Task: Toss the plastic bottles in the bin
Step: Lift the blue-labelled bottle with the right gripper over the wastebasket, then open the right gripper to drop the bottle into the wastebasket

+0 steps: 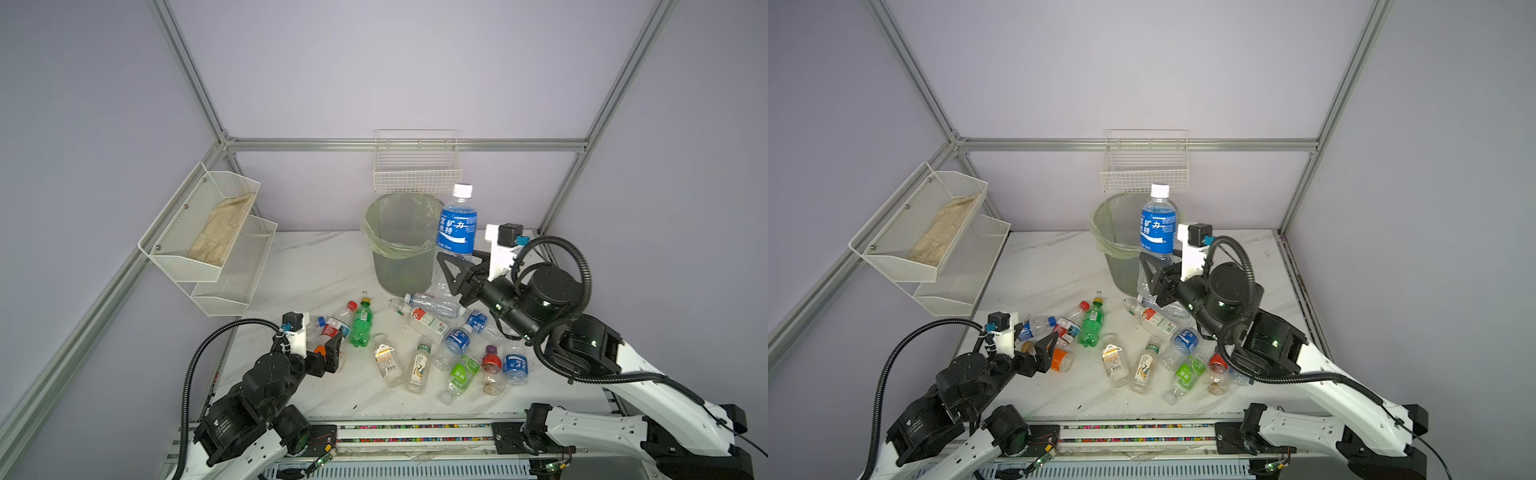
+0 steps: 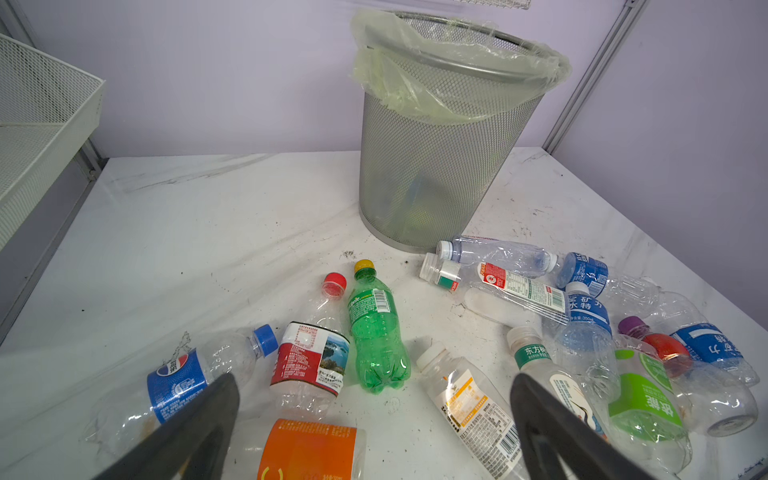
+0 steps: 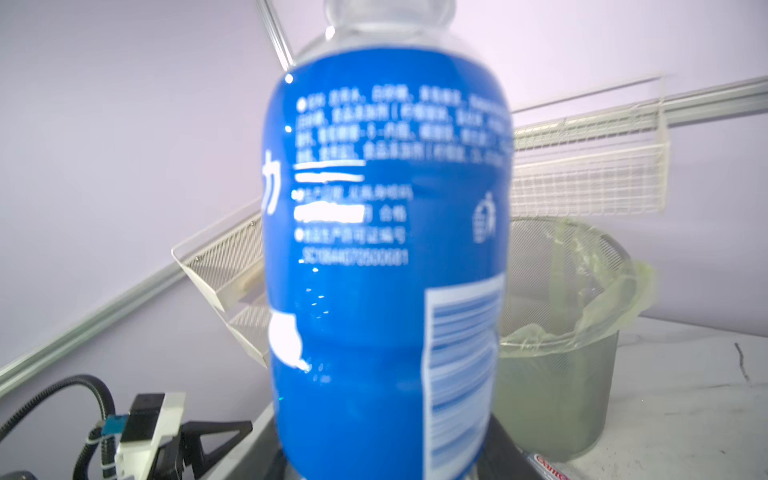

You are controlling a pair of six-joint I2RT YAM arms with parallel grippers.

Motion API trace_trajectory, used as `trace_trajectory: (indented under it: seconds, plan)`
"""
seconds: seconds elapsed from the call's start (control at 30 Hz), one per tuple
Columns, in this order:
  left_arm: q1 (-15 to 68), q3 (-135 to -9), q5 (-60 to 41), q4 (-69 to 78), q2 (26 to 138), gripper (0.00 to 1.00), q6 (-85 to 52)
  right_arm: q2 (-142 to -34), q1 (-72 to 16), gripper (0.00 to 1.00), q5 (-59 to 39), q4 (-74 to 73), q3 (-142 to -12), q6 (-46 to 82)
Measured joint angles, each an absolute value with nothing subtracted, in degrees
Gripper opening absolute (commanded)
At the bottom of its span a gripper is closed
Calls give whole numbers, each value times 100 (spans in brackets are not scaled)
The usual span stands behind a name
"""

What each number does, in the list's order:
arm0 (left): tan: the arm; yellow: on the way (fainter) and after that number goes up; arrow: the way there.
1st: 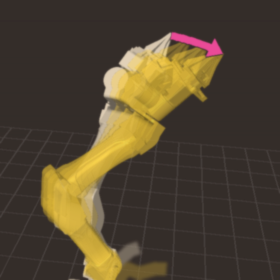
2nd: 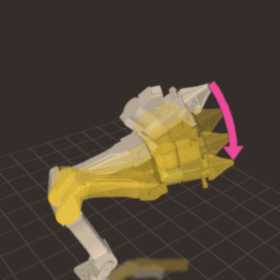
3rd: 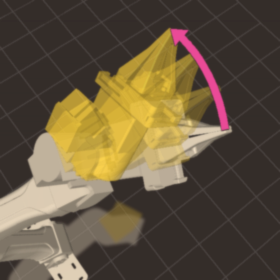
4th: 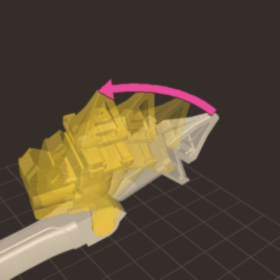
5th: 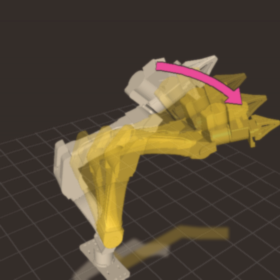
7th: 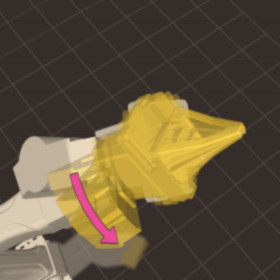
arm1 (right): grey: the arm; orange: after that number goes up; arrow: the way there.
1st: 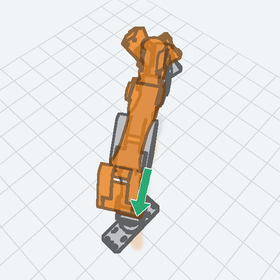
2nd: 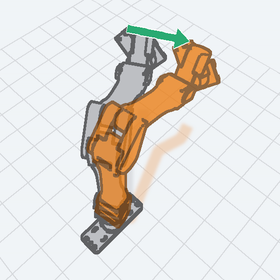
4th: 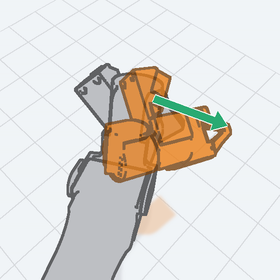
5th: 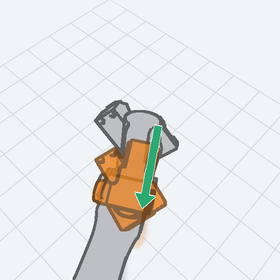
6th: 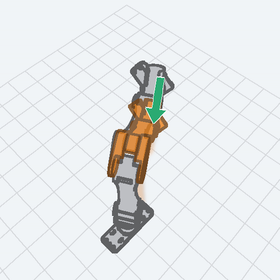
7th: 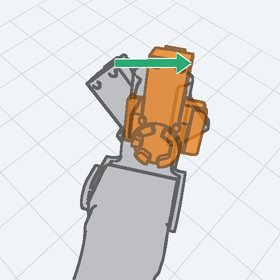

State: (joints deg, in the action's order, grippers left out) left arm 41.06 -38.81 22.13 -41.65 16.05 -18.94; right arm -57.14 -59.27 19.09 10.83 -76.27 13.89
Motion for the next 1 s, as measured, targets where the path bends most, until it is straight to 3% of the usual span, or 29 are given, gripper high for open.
trace_trajectory:
  seconds: [0.27, 0.53, 0.67, 0.83, 1.0]
  plan:
    - [4106, -3881, 2213, -4165, 1605, 100, -1894, -5806, -5924, 32, 2609, 864, -7572, 1358]
    - [4106, -3881, 2213, -4165, 1605, 100, -1894, -7146, -5808, 36, 3052, 967, -8414, 1061]
    - [4106, -3881, 2211, -4165, 1605, 100, -1894, -8042, -4954, 36, 2488, 1085, -9205, 1041]
    - [4106, -3881, 2209, -4165, 1605, 100, -1894, -9500, -3865, 55, 1737, 1562, -10530, 1122]
    - [4110, -3881, 2209, -4163, 1597, 100, -1894, -10457, -3771, 62, 1433, 2112, -11279, 1046]
